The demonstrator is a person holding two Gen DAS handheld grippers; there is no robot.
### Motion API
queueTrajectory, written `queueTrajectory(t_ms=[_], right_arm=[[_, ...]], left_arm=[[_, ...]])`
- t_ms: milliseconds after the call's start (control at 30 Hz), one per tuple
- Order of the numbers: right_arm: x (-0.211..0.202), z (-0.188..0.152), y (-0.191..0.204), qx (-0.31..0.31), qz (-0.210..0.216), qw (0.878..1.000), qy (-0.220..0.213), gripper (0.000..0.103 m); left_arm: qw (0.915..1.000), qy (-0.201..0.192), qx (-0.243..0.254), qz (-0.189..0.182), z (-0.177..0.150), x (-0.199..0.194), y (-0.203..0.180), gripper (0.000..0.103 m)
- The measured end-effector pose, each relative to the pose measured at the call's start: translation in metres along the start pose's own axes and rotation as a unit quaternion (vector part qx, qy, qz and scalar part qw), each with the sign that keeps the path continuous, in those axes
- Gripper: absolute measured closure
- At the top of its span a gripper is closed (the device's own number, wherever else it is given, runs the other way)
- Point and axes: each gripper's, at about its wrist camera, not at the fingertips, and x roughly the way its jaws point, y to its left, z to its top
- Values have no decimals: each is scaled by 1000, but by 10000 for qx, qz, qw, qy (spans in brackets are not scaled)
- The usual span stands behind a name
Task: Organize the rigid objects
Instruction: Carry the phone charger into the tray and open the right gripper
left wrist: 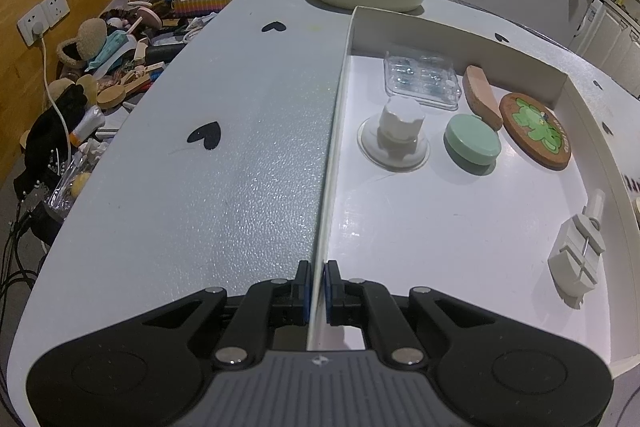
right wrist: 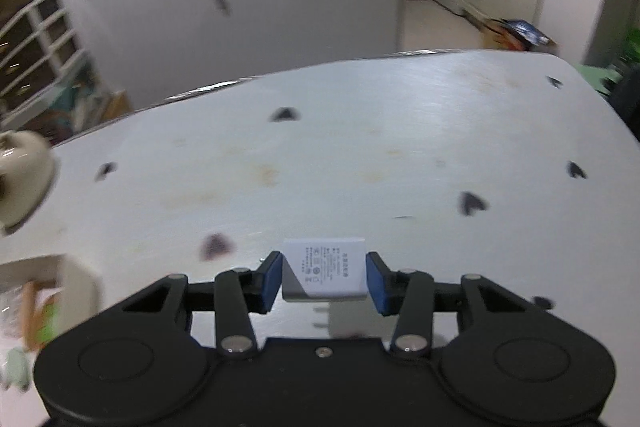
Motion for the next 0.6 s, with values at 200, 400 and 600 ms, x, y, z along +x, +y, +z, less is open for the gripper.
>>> queueTrajectory(t_ms=[200,400,600], right_arm=[[-31,-6,65,-630,672,9955,-222,57],[-55,-11,119,-1192,1108,9861,-346,57],[-61,-31,165,-1750,1438,9737,-243,57]], left_arm=[[10000,-20,32,-19,0,0,1,97],[10000,-40,41,-39,-1,0,0,97],[10000,-59,27,-47,-1,1,0,97]])
